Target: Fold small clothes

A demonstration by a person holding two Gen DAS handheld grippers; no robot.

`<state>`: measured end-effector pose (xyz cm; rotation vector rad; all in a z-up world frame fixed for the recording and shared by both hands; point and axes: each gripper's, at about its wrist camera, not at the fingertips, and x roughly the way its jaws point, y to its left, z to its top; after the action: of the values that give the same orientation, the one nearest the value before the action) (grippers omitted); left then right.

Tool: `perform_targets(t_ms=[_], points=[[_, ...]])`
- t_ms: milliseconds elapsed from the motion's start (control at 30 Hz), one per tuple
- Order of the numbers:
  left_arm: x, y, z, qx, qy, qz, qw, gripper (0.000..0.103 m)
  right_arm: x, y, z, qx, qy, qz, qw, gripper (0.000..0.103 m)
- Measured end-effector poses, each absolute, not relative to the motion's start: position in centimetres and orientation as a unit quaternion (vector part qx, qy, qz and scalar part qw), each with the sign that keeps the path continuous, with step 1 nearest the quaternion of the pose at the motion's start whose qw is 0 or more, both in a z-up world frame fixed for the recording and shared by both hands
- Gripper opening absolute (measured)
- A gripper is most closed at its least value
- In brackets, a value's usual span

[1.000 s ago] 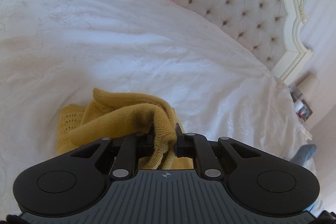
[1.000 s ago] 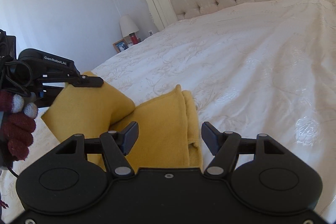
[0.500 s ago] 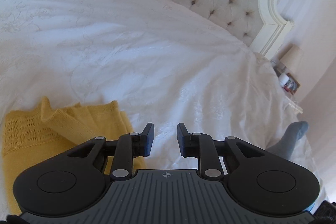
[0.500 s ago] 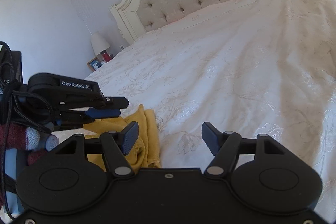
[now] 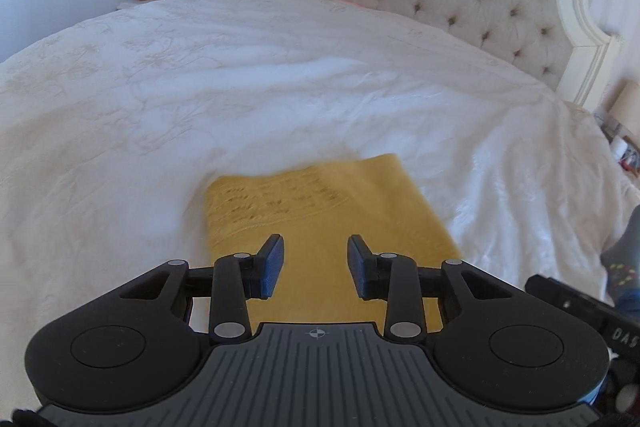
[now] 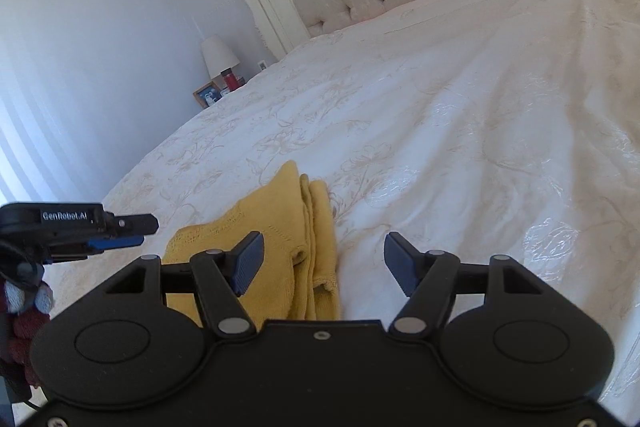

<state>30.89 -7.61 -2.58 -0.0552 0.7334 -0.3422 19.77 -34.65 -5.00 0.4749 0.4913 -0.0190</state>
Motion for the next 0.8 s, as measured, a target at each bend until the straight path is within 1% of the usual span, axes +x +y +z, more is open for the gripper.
perform_targets(t_ms=[67, 167, 300, 333, 400, 467, 600, 667, 700, 733, 767, 800], points=[[29.7, -5.9, -3.6, -0.027, 0.363, -0.153, 0.919, 0.034, 20.0, -34.0, -5.2, 0.237, 0.256, 0.017, 0.937, 0.071], [28.4, -5.1, -5.0, -0.014, 0.382, -0.155, 0.911, 0.034, 20.3, -33.5, -6.0, 0.277, 0.287, 0.059, 0.915, 0.07], [26.5, -5.9, -7.3, 0.044, 0.415, -0.198, 0.887, 0.034, 20.5, -33.6, -7.4, 0.338, 0.322, 0.089, 0.88, 0.068], [26.0, -6.1, -7.8, 0.058, 0.417, -0.209, 0.883, 0.034, 20.4, -33.7, -7.6, 0.351, 0.325, 0.094, 0.873, 0.066], [25.2, -6.5, -8.2, 0.077, 0.404, -0.213, 0.886, 0.035, 20.4, -33.9, -7.9, 0.372, 0.327, 0.102, 0.863, 0.065], [24.8, -6.4, -8.3, 0.073, 0.397, -0.209, 0.891, 0.035, 20.5, -34.1, -8.3, 0.385, 0.331, 0.101, 0.856, 0.065], [24.8, -5.5, -8.4, 0.032, 0.395, -0.204, 0.895, 0.035, 20.9, -34.3, -8.9, 0.39, 0.341, 0.09, 0.85, 0.065], [24.5, -5.2, -8.6, 0.023, 0.39, -0.202, 0.898, 0.035, 21.0, -34.3, -9.1, 0.395, 0.342, 0.09, 0.848, 0.063], [24.3, -5.2, -8.7, 0.022, 0.387, -0.202, 0.899, 0.035, 21.1, -34.3, -9.3, 0.397, 0.343, 0.091, 0.846, 0.061], [24.1, -5.3, -8.7, 0.023, 0.384, -0.2, 0.901, 0.035, 21.3, -34.2, -9.4, 0.399, 0.343, 0.091, 0.845, 0.055], [24.1, -5.4, -8.6, 0.025, 0.381, -0.2, 0.903, 0.035, 21.3, -34.1, -9.5, 0.4, 0.342, 0.087, 0.846, 0.041], [23.9, -5.4, -8.5, 0.026, 0.377, -0.199, 0.904, 0.035, 21.4, -34.0, -9.7, 0.398, 0.342, 0.081, 0.848, 0.03]])
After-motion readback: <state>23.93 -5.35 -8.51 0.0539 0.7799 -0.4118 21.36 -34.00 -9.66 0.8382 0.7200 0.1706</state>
